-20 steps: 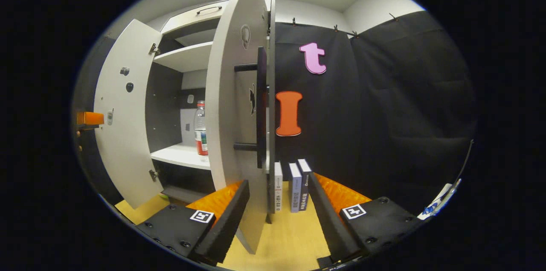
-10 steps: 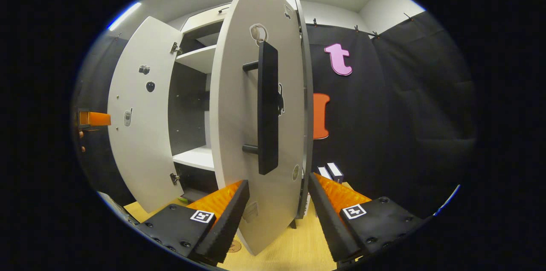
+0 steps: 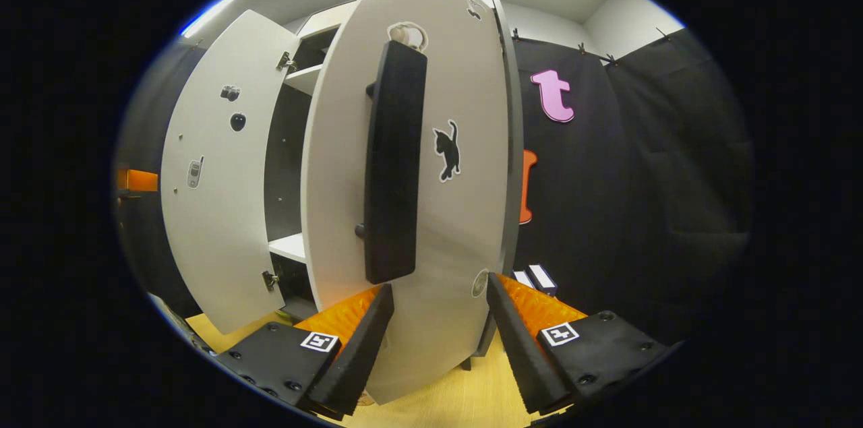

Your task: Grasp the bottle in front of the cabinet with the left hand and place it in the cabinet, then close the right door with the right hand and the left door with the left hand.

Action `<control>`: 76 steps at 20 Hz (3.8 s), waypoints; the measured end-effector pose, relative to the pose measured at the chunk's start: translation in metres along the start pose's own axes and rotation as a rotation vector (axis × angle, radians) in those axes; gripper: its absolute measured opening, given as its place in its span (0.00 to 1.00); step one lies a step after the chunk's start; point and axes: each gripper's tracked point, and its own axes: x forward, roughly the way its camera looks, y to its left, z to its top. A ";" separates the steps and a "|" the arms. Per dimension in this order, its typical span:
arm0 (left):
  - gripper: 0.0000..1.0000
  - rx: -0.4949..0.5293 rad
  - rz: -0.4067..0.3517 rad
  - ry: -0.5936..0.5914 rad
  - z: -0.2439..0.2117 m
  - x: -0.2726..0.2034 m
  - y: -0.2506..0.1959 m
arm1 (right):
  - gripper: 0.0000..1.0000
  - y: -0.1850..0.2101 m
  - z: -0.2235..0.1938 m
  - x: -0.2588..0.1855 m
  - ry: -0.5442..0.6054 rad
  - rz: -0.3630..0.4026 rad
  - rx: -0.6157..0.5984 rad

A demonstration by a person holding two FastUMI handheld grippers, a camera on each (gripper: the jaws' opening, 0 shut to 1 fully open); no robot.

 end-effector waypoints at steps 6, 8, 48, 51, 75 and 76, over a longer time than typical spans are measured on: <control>0.95 -0.010 0.050 -0.006 -0.002 0.000 0.026 | 0.89 0.014 -0.001 0.054 -0.014 0.025 -0.039; 0.95 -0.006 0.071 -0.004 -0.003 0.001 0.036 | 0.94 0.020 -0.002 0.072 -0.006 0.025 -0.042; 0.95 -0.038 0.078 0.158 -0.081 0.033 0.067 | 0.95 -0.014 0.075 -0.027 -0.119 -0.056 -0.035; 0.95 -0.025 0.072 0.163 -0.080 0.033 0.063 | 0.95 -0.019 0.085 -0.047 -0.146 -0.059 -0.049; 0.95 -0.001 -0.232 0.212 -0.096 0.065 -0.077 | 0.96 -0.071 0.080 -0.112 -0.130 -0.140 -0.030; 0.95 -0.011 -0.248 0.214 -0.097 0.068 -0.084 | 0.96 -0.074 0.080 -0.114 -0.132 -0.148 -0.029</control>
